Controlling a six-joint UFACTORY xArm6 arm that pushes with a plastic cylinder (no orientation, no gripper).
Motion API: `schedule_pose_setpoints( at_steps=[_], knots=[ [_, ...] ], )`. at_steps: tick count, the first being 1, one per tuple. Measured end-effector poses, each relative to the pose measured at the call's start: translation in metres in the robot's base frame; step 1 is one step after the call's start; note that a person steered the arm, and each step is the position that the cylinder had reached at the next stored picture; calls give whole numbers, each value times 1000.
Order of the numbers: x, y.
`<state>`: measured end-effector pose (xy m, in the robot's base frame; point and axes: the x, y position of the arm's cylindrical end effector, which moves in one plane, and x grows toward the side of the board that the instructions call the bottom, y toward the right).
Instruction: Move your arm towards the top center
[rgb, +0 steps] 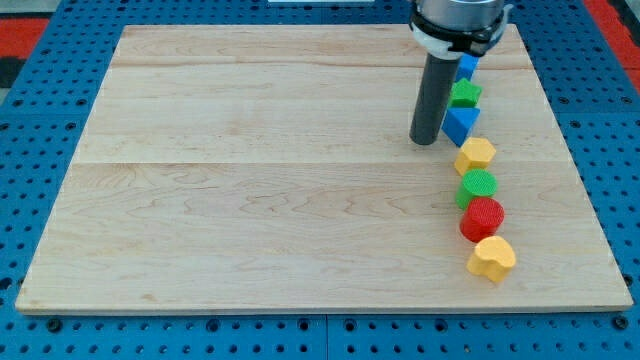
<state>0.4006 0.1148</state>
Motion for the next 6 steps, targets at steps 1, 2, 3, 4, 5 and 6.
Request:
schedule_pose_setpoints(
  at_steps=[1, 2, 3, 4, 5, 6],
  knots=[
    [-19, -7],
    [-39, -17],
    [-39, -20],
    [-49, -32],
    [-71, -59],
    [-96, -92]
  ],
)
